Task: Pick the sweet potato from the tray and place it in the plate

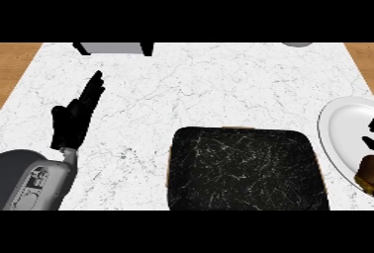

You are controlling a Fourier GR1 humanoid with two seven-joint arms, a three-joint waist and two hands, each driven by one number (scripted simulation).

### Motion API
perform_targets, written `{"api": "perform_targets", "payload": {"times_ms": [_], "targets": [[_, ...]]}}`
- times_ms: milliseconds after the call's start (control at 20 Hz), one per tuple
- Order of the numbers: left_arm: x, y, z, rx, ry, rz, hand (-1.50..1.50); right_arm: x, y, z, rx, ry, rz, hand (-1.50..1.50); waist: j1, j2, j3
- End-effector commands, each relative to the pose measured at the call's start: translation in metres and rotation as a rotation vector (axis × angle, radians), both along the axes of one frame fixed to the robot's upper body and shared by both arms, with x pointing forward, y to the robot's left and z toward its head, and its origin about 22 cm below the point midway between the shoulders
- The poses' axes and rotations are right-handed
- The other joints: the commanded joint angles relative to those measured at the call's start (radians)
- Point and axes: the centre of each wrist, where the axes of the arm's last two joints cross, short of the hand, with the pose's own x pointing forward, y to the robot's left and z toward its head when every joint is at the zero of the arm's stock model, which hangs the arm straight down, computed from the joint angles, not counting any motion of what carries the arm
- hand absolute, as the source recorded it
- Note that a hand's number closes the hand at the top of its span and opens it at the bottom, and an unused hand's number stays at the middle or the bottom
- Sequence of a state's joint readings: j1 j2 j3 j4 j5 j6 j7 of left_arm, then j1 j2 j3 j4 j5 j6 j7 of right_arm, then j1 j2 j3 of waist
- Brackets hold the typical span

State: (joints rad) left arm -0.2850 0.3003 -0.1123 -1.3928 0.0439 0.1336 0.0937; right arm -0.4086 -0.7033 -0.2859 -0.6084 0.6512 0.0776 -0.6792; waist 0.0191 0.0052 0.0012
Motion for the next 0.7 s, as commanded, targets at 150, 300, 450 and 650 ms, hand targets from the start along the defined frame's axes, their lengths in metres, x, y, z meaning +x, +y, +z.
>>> {"api": "perform_targets", "payload": {"times_ms": [150,300,450,650], "targets": [[0.007,-0.006,0.000,-0.007,-0.012,-0.006,0.00,0.011,0.012,-0.032,0.114,0.039,0.007,-1.50,0.001,0.003,0.001],[-0.008,-0.010,-0.003,-0.009,-0.007,0.014,0.00,0.001,0.018,-0.047,0.268,0.010,0.031,-1.50,-0.009,-0.002,0.000],[-0.003,0.001,0.004,0.016,-0.013,0.015,0.00,0.012,0.009,-0.028,0.442,-0.077,0.006,-1.50,-0.004,0.000,0.001],[0.004,0.012,0.002,0.003,-0.004,0.015,0.00,-0.004,-0.027,0.000,0.578,-0.188,-0.096,-1.50,-0.023,-0.003,0.000]]}}
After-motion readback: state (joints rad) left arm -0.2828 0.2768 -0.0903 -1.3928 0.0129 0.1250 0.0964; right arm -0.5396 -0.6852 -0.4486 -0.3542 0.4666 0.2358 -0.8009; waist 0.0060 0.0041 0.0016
